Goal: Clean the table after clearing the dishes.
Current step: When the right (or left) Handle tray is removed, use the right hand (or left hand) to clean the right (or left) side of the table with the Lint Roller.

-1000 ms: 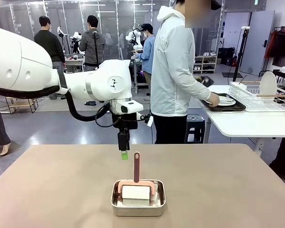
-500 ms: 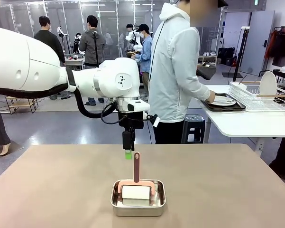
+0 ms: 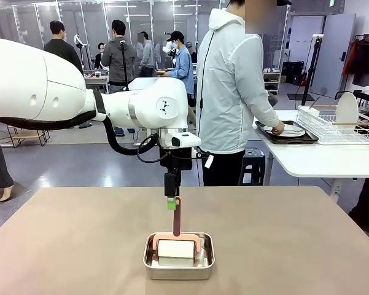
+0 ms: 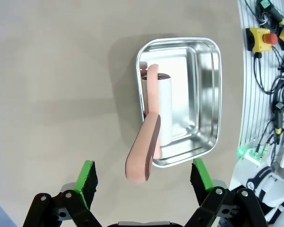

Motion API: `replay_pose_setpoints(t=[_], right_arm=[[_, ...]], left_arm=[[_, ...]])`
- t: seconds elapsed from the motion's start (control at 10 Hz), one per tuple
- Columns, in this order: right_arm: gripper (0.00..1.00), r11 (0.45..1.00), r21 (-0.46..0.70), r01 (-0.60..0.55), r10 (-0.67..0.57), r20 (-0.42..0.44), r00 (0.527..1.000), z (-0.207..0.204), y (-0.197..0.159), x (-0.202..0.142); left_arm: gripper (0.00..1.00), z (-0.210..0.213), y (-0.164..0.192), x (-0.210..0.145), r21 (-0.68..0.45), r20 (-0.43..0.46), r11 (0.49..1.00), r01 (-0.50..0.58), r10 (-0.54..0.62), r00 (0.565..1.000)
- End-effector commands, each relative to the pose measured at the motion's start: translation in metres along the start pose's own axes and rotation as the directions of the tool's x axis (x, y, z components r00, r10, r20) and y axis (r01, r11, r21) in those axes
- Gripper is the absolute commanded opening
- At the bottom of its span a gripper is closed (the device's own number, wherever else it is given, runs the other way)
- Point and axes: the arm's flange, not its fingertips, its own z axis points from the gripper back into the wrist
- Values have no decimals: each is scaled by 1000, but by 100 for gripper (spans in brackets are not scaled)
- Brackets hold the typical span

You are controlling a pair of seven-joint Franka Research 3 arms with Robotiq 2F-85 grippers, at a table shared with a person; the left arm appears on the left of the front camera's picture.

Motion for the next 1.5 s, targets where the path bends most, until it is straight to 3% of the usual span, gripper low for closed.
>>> replay_pose_setpoints(t=[0.0,1.4], right_arm=[[100,1000,6,-8,8,-3,1000,-1,3,0],[100,1000,6,-8,8,-3,1000,-1,3,0]], left_arm=[[100,-8,3,3,-20,-47,1000,-13,12,999],[100,-38,4,6,-36,16,999,-12,12,1000]])
